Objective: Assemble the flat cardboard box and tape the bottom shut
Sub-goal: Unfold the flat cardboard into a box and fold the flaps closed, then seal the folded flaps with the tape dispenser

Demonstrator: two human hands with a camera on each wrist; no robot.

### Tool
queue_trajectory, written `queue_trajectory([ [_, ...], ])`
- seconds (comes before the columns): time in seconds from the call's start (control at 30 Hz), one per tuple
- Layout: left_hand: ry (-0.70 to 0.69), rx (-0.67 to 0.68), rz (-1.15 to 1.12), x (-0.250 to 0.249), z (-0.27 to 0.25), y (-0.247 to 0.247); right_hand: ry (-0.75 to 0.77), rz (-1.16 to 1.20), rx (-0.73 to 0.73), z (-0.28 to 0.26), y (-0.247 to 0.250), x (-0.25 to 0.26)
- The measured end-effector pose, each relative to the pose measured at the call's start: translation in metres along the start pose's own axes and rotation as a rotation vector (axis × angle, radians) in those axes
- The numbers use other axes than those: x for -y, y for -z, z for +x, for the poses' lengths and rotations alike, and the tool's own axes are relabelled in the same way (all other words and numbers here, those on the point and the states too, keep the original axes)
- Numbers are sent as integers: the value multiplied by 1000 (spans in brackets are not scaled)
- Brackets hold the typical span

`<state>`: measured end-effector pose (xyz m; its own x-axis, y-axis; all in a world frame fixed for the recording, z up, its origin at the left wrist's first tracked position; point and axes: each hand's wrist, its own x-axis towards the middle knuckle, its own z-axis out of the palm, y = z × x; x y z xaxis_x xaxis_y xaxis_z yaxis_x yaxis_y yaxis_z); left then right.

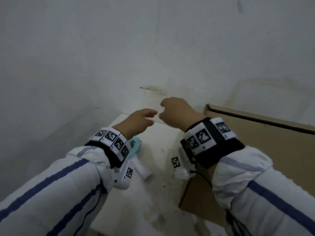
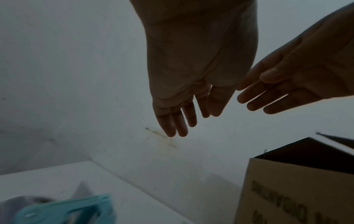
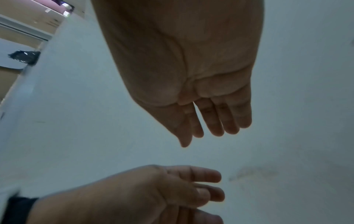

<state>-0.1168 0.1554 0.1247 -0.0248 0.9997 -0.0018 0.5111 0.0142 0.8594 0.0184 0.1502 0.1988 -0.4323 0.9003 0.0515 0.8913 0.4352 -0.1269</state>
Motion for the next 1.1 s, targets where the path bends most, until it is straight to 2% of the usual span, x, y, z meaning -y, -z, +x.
queue_trajectory([
  [0.13, 155, -74, 100, 81, 14, 26, 6, 25, 150, 33, -71, 42],
  [0.3, 440, -113, 182, 169, 21, 38, -67, 36, 467, 54, -170, 51],
  [0.37, 502, -151, 150, 196, 19, 36, -142, 74, 548, 60, -208, 52],
  [0.43, 512, -186, 43, 218, 17, 32, -222, 114, 573, 62, -236, 54],
  [0.5, 509, -166, -1, 239, 19, 28, -292, 149, 537, 63, -256, 56],
  [0.6, 384, -121, -12, 256, 20, 24, -373, 158, 506, 60, -275, 56],
  [0.7, 313, -115, -64, 251, 18, 24, -406, 148, 486, 61, -275, 55],
  [0.83, 359, -140, -159, 229, 11, 34, -399, 171, 425, 66, -245, 59],
  [0.97, 504, -113, -173, 238, 19, 46, -356, 288, 418, 71, -185, 64],
  [1.03, 604, -71, -348, 230, 23, 48, -345, 379, 397, 71, -146, 69],
  [1.1, 660, 0, -586, 212, 26, 46, -416, 551, 336, 68, -108, 71],
])
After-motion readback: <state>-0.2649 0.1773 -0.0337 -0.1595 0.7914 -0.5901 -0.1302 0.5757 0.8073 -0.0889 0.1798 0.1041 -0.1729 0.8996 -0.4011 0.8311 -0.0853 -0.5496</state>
